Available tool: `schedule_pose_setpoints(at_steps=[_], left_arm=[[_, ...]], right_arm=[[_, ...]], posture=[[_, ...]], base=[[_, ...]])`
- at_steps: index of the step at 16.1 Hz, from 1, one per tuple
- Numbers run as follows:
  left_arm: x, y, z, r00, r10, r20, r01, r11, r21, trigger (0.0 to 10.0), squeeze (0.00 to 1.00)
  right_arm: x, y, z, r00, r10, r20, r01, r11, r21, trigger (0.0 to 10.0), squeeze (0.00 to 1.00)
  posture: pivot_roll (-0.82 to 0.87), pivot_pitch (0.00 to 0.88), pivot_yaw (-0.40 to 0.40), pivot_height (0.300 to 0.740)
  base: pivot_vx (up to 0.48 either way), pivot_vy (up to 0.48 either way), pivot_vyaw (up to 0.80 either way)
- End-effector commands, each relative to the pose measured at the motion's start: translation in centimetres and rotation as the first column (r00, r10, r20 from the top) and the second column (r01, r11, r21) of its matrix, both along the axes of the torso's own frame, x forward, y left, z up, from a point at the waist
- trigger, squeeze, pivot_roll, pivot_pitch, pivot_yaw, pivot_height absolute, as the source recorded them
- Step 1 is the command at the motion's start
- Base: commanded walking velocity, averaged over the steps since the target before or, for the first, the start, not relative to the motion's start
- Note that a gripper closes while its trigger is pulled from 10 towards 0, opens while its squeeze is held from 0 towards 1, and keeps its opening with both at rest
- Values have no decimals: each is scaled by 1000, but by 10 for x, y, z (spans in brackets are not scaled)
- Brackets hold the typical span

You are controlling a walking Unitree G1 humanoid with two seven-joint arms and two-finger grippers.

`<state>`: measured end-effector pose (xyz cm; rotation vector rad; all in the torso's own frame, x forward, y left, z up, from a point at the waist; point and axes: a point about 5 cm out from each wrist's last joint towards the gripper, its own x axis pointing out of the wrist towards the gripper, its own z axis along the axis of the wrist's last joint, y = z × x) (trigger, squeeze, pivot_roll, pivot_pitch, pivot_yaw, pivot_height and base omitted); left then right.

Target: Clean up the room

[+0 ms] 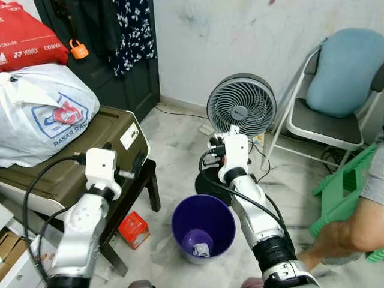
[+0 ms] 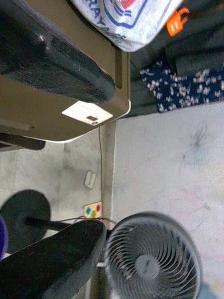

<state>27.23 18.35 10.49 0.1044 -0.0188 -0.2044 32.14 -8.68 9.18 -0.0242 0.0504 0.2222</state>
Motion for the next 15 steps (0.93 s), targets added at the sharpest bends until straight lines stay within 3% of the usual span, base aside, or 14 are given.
schedule_pose_setpoints(at_steps=[1,3,5,6,10,12,15], left_arm=[[-1,0,6,999,-26,27,25,999,33,10000,0],[-6,2,7,999,-42,23,41,998,47,10000,0],[-13,1,6,997,-81,9,80,994,76,10000,0],[-20,-2,4,993,-120,-1,119,988,98,10000,0],[-22,-13,4,988,-154,-16,155,983,95,10000,0],[-26,-22,4,979,-202,-29,204,975,88,10000,0],[-37,-18,3,977,-208,-48,212,972,100,10000,0]], right_arm=[[1,-8,-10,995,-64,-72,62,998,-20,10000,0],[-5,-20,-28,967,-173,-185,167,985,-47,10000,0],[-9,-27,-36,945,-235,-228,226,972,-62,10000,0],[-9,-28,-35,941,-253,-224,245,968,-63,10000,0],[-9,-27,-33,930,-291,-226,285,957,-62,10000,0],[-10,-36,-39,888,-383,-255,362,923,-127,10000,0],[-14,-46,-46,861,-429,-273,399,903,-159,10000,0]], posture=[[114,0,-20,740],[129,0,-5,740],[130,0,9,740],[129,0,23,740],[129,7,53,740],[134,15,68,740],[150,35,88,740]], base=[[0,0,0],[0,0,0],[0,0,0],[0,0,0],[0,0,0],[0,0,0],[0,0,0]])
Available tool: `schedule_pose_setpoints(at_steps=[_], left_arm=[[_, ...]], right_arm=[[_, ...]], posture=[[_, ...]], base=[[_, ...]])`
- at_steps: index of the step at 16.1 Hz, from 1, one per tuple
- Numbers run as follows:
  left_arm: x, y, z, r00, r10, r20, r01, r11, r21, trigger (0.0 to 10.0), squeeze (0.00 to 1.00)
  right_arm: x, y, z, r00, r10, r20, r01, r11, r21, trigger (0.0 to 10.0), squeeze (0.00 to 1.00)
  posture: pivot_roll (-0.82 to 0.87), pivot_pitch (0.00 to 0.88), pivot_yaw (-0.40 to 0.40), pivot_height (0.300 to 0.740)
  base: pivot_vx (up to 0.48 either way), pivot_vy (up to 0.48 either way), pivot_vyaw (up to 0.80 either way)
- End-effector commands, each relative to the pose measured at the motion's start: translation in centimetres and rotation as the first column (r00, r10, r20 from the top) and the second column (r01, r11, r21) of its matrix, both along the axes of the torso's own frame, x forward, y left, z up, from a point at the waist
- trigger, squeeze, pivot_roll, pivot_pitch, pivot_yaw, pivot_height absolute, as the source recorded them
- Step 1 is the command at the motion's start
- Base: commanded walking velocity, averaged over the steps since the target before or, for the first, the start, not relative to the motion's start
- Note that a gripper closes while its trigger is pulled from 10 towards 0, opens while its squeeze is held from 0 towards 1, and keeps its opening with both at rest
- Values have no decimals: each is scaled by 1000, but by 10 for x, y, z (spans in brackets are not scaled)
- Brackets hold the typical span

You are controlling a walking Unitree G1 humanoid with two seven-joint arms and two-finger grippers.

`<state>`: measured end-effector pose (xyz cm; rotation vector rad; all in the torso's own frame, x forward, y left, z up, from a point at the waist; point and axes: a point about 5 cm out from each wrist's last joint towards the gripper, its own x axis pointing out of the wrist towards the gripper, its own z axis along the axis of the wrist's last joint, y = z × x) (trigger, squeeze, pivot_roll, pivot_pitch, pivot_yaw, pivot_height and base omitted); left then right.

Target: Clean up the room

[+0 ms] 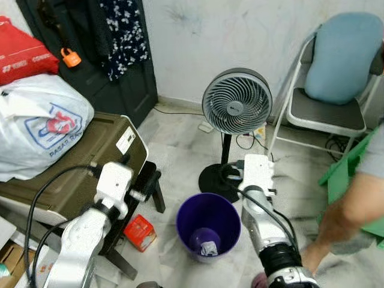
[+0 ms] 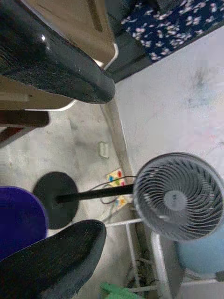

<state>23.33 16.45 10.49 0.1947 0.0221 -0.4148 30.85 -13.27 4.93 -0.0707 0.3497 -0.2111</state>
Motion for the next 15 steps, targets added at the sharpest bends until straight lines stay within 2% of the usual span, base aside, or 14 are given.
schedule_pose_setpoints(at_steps=[1,4,6,9,13,15], left_arm=[[-3,4,4,1000,-2,-1,2,1000,15,10000,0],[-26,26,7,999,34,-36,-31,995,94,10000,0],[-33,34,9,998,38,-45,-32,992,121,10000,0],[-50,47,17,996,11,-89,6,983,181,10000,0],[-58,50,26,991,-42,-131,69,976,207,10000,0],[-60,53,29,987,-65,-149,96,972,214,10000,0]], right_arm=[[-3,0,-5,1000,-8,-23,8,1000,-1,10000,0],[-3,12,-11,999,28,-39,-27,999,38,10000,0],[-1,18,-11,998,47,-37,-45,998,37,10000,0],[12,35,-3,996,92,-9,-91,994,53,10000,0],[26,52,10,992,123,26,-125,990,63,10000,0],[30,54,12,994,104,26,-105,992,72,10000,0]], posture=[[158,50,99,740],[204,121,144,740],[229,141,163,740],[283,174,205,740],[318,196,253,740],[326,198,270,740]], base=[[0,0,0],[0,0,0],[0,0,0],[0,0,0],[0,0,0],[0,0,0]])
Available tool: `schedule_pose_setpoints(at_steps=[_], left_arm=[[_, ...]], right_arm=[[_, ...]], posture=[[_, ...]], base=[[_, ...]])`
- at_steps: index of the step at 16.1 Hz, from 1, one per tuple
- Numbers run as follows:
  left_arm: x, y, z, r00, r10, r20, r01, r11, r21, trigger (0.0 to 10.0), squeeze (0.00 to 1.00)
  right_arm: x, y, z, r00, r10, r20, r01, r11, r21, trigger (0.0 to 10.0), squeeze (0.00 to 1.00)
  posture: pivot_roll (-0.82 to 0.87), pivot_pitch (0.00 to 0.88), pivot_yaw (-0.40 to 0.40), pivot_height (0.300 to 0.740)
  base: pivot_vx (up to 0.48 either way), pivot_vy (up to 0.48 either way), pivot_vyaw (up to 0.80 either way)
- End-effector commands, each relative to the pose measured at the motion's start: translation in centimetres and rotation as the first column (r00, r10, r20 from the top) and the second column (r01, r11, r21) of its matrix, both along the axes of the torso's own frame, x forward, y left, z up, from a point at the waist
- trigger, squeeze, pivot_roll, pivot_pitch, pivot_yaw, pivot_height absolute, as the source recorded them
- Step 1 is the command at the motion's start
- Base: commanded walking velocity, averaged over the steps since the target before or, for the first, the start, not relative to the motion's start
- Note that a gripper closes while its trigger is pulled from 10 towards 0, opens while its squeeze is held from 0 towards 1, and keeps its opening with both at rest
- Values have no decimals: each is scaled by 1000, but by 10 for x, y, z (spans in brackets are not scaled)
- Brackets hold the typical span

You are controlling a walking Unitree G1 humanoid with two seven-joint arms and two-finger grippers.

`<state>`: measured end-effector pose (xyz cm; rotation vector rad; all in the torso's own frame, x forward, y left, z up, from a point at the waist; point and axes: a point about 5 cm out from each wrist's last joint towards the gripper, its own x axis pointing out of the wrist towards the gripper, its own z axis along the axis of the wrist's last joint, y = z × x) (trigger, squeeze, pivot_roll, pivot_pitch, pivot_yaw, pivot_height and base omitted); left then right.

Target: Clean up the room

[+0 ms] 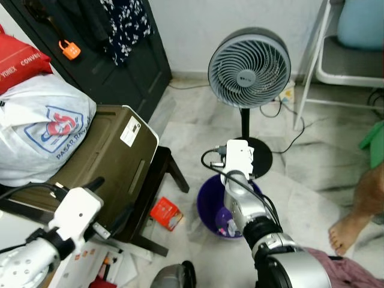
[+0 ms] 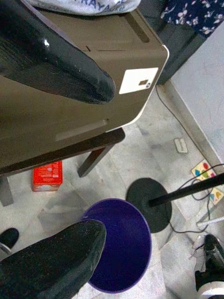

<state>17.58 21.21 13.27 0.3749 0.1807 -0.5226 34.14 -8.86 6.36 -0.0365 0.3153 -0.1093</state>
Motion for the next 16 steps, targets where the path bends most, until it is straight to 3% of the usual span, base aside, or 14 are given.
schedule_pose_setpoints(at_steps=[1,4,8,9,15,16], left_arm=[[-3,7,1,1000,7,-23,-7,1000,19,10000,0],[-3,7,2,999,-3,-40,4,1000,23,10000,0],[2,-2,-2,999,-24,-32,24,1000,2,10000,0],[3,-3,-3,999,-27,-34,27,1000,-1,10000,0],[6,3,-16,998,-12,-60,12,1000,0,10000,0],[5,5,-20,998,-9,-65,9,1000,1,10000,0]], right_arm=[[-3,10,-3,1000,8,-14,-7,1000,25,10000,0],[-9,7,-16,997,-30,-73,33,998,49,10000,0],[-8,2,-18,996,-50,-76,54,997,53,10000,0],[-8,1,-18,996,-53,-75,57,997,51,10000,192],[0,-11,-6,997,-76,20,76,996,42,10000,71],[1,-8,-5,998,-61,30,59,996,71,10000,1000]], posture=[[328,199,276,740],[336,199,290,740],[327,199,286,740],[327,199,285,740],[330,199,287,740],[330,199,286,740]], base=[[0,0,0],[0,0,0],[0,0,0],[0,0,0],[0,0,0],[0,0,0]])
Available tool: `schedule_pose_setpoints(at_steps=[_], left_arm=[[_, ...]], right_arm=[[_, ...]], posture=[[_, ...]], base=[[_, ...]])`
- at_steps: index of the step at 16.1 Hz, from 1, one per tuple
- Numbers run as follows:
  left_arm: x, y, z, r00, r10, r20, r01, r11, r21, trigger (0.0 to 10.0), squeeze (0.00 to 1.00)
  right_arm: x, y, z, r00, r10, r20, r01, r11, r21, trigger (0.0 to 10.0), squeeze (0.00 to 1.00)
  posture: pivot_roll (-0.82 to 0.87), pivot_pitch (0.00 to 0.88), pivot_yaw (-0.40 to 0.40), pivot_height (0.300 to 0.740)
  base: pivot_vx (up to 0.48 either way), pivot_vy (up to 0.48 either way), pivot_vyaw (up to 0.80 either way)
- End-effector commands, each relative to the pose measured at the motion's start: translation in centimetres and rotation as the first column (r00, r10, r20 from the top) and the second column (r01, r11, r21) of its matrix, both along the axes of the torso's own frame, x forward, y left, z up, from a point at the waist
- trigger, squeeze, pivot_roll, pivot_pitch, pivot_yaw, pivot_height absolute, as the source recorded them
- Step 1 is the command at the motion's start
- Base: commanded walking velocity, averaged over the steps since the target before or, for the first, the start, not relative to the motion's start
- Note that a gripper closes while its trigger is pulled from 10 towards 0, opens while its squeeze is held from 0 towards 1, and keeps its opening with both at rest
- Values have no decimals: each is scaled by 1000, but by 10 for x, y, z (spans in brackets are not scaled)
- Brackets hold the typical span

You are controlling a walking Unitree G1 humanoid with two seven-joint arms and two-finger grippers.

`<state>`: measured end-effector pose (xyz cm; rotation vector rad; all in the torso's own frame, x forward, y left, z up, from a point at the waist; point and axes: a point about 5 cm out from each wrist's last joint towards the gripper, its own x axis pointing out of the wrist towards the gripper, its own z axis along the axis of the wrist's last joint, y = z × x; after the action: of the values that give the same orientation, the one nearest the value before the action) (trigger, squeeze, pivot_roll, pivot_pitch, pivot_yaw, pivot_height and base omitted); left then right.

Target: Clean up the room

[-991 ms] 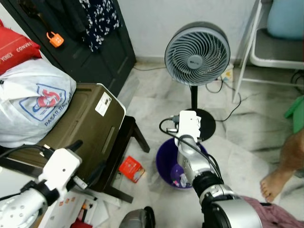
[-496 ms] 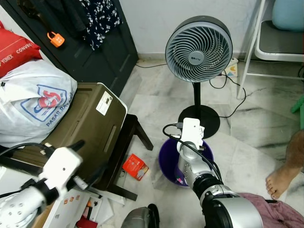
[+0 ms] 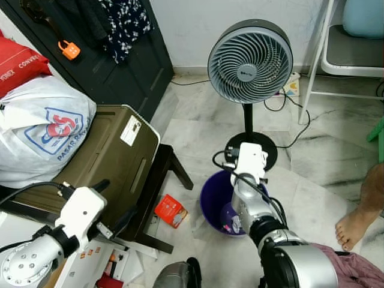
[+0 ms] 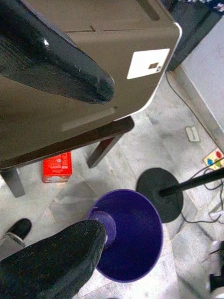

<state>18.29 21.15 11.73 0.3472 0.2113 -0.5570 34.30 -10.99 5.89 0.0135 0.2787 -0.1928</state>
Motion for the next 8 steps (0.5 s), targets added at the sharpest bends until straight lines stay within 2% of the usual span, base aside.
schedule_pose_setpoints(at_steps=[1,8], left_arm=[[-3,8,-9,999,18,-27,-18,1000,23,10000,0],[-3,18,-28,999,32,-33,-31,999,26,10000,0]], right_arm=[[-1,17,1,999,43,4,-43,998,41,10000,1000],[1,20,6,998,49,44,-52,997,55,10000,1000]], posture=[[330,198,285,740],[328,195,288,740]], base=[[0,0,0],[0,0,0]])
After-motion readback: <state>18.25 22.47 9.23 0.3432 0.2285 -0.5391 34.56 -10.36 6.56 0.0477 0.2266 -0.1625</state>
